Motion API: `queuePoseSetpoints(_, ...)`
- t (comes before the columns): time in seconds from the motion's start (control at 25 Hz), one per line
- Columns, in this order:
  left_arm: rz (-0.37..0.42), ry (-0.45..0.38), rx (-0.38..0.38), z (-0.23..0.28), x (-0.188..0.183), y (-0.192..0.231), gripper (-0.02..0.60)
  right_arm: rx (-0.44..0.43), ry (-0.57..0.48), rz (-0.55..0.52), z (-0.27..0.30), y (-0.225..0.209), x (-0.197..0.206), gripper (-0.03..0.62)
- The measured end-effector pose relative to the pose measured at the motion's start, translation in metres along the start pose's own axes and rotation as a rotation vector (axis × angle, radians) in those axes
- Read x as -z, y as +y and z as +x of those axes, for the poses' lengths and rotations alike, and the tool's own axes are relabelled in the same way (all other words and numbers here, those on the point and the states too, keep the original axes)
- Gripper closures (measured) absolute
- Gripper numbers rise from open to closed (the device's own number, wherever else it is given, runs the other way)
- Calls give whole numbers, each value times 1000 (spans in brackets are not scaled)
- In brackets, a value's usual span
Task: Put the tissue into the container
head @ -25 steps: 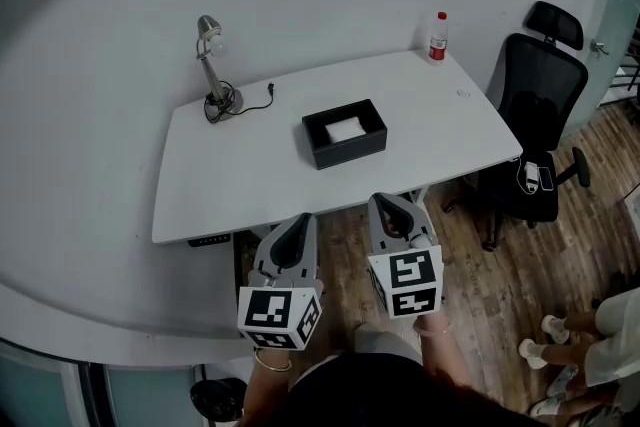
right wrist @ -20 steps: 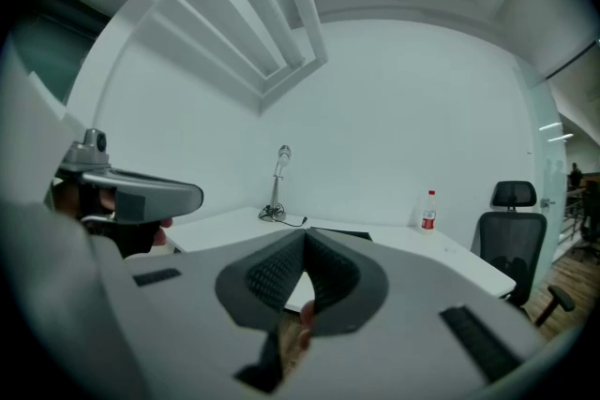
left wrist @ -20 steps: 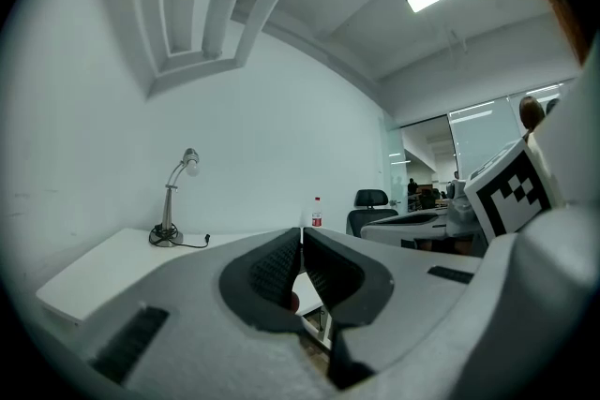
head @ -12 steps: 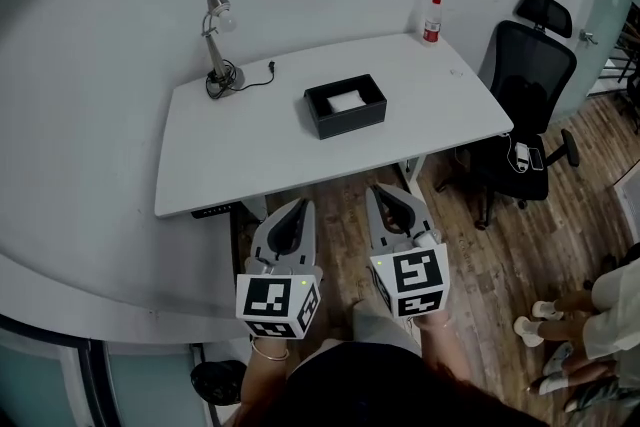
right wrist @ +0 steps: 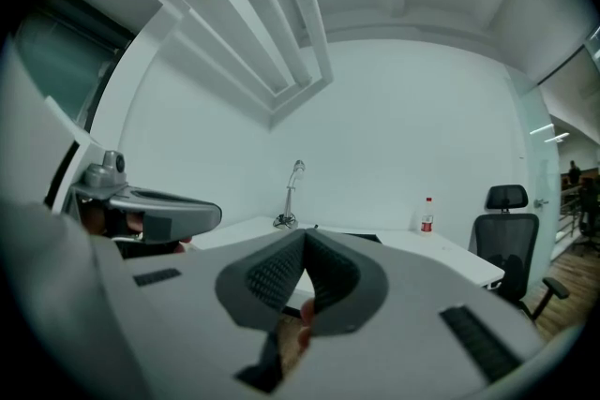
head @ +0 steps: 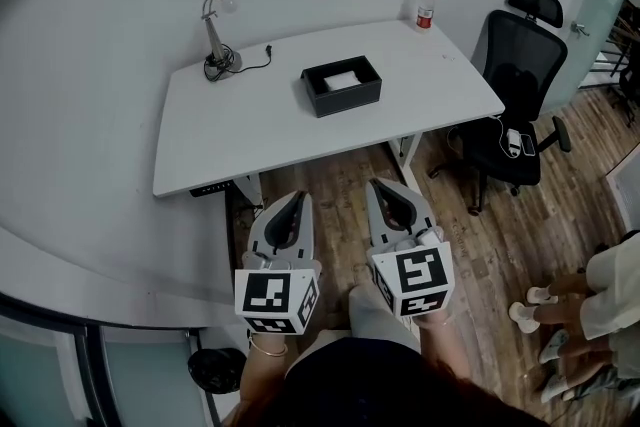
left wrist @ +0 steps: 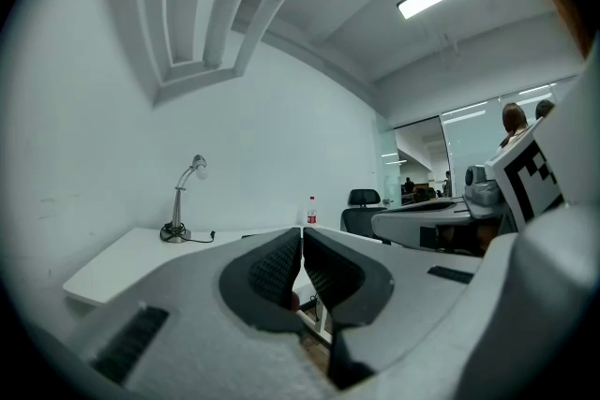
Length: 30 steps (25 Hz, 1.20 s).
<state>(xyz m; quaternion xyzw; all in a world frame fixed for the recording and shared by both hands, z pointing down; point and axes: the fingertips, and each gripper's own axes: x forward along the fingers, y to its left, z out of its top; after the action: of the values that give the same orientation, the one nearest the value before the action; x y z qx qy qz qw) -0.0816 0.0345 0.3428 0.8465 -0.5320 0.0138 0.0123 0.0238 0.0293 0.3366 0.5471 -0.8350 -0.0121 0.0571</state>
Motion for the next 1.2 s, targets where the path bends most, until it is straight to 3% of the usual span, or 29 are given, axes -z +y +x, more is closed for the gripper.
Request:
queuePoseSetpoints(0.52,-4,-10,14,-18,-3,-11,552,11,-16,-32,-22,13,-5,575)
queuePoseSetpoints(1.2,-11,-14,35,12,-4,-15,552,12,-19,-34,-10,-3,-5,576)
